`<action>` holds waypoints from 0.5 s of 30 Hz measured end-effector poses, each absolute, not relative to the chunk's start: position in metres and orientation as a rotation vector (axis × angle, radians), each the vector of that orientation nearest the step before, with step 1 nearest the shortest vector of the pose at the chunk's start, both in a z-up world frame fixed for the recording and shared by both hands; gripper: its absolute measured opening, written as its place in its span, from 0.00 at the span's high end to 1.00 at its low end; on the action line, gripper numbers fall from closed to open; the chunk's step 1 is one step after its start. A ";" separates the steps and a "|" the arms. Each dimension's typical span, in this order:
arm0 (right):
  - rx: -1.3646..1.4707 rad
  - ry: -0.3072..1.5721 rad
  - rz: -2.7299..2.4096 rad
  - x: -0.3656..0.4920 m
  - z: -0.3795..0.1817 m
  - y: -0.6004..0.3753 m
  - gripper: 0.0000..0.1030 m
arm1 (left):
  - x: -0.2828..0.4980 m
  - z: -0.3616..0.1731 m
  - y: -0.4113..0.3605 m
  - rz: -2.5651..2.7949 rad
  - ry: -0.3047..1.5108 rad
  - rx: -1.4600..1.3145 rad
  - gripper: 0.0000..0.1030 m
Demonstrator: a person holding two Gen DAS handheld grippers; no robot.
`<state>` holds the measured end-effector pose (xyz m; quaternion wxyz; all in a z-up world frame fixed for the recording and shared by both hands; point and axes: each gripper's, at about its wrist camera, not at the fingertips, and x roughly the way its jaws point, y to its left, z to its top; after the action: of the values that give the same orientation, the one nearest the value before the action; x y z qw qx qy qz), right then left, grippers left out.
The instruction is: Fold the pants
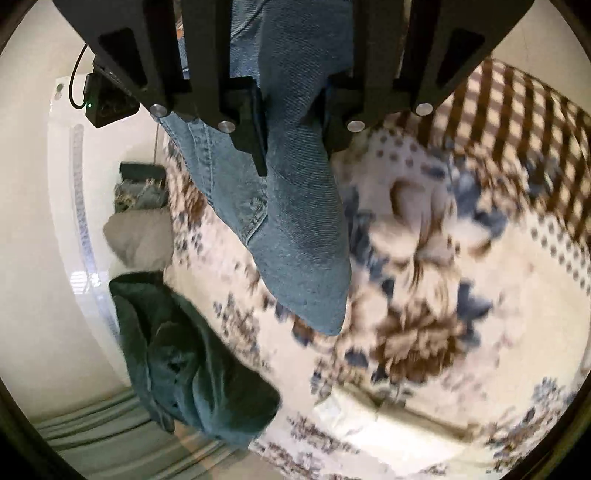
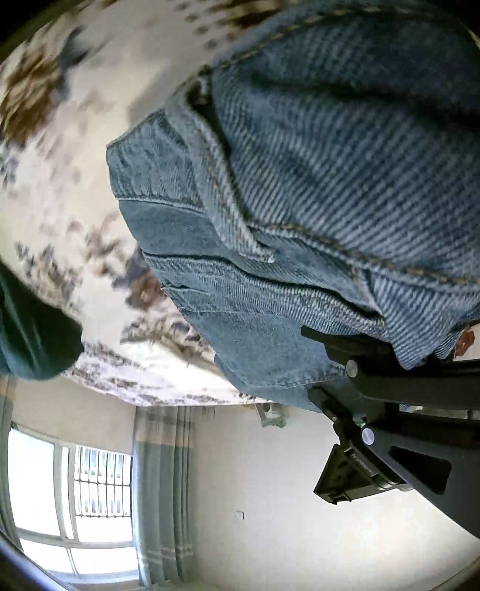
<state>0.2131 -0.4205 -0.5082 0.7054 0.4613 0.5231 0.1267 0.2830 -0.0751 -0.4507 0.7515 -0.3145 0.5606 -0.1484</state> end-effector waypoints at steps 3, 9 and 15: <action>1.007 1.131 0.294 0.259 -0.490 -0.395 0.69 | 0.322 -0.434 -0.052 -0.331 1.187 -0.707 0.80; 0.984 1.060 0.310 0.387 -0.468 -0.322 0.69 | 0.430 -0.418 0.013 -0.359 1.121 -0.726 0.80; 0.972 1.010 0.350 0.530 -0.491 -0.236 0.69 | 0.562 -0.431 0.093 -0.359 1.044 -0.732 0.80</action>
<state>0.5301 -0.2359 -0.4911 0.7503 0.4449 0.4621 0.1600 0.5619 0.0932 -0.4309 0.7885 -0.3399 0.4847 -0.1668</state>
